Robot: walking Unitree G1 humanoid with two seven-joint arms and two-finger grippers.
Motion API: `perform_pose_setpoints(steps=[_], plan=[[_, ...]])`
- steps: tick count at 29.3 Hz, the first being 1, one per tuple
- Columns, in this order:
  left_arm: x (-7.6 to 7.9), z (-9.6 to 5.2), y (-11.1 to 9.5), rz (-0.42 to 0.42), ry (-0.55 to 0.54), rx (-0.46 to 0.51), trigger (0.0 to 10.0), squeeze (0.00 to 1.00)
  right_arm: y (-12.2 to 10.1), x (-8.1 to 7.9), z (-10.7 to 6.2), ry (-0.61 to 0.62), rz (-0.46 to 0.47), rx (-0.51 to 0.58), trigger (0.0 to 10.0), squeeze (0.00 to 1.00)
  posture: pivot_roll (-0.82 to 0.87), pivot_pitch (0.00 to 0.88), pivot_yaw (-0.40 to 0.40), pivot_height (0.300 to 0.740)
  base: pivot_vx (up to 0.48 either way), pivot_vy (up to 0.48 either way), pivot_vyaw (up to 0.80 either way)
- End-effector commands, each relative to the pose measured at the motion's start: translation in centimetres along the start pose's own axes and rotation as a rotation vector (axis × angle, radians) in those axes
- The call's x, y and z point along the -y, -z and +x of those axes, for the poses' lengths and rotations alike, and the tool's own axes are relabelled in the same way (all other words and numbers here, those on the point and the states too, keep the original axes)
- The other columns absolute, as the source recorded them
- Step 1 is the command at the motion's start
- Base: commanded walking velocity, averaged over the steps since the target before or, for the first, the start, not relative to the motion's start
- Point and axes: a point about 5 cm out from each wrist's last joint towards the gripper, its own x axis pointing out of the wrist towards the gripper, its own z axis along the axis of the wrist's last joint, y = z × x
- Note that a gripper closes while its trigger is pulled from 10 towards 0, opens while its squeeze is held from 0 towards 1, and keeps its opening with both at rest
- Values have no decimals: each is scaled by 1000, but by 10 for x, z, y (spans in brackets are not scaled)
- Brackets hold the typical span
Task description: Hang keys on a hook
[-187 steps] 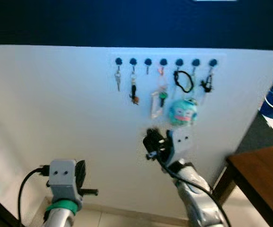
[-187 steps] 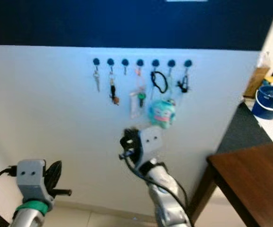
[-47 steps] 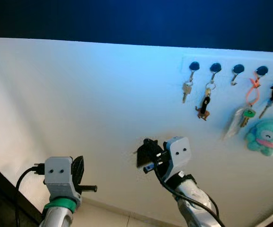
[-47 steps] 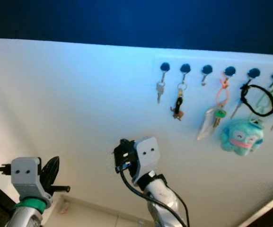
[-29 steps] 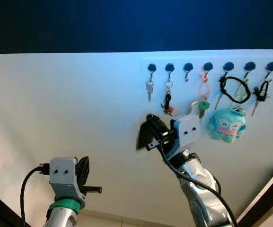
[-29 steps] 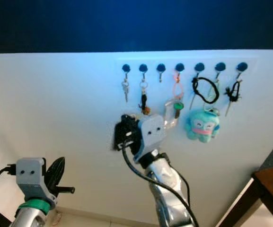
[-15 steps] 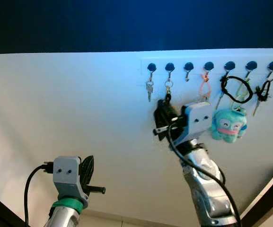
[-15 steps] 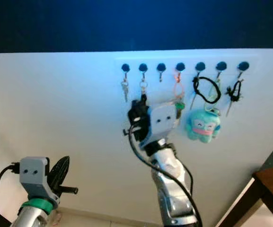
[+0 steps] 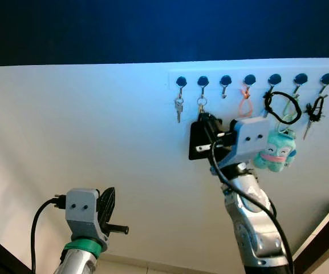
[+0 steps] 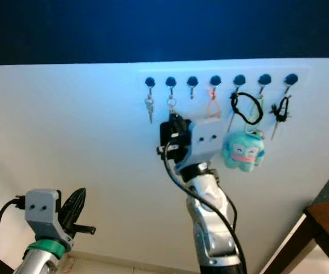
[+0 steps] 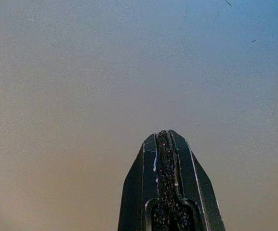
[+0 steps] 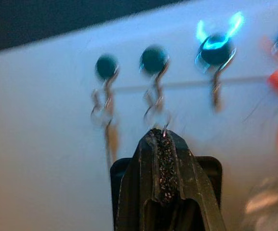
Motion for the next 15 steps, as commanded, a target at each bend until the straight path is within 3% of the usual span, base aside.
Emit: perform_pose_setpoints(steps=[1, 7, 15], plan=[[-3, -3, 2, 1, -6, -7, 10000, 0, -4, -4, 3, -36, 30, 12, 10000, 0, -99, 14, 174, 740, 0, 0, 0], [-3, -3, 1, -1, -2, 3, 10000, 0, -7, -4, 8, -73, 44, 27, 10000, 0, -97, 2, 165, 740, 0, 0, -135], [-3, -4, 0, -4, 2, 11, 10000, 0, -14, 14, 14, 37, 35, 64, 10000, 0, -91, 0, 165, 740, 0, 0, 0]])
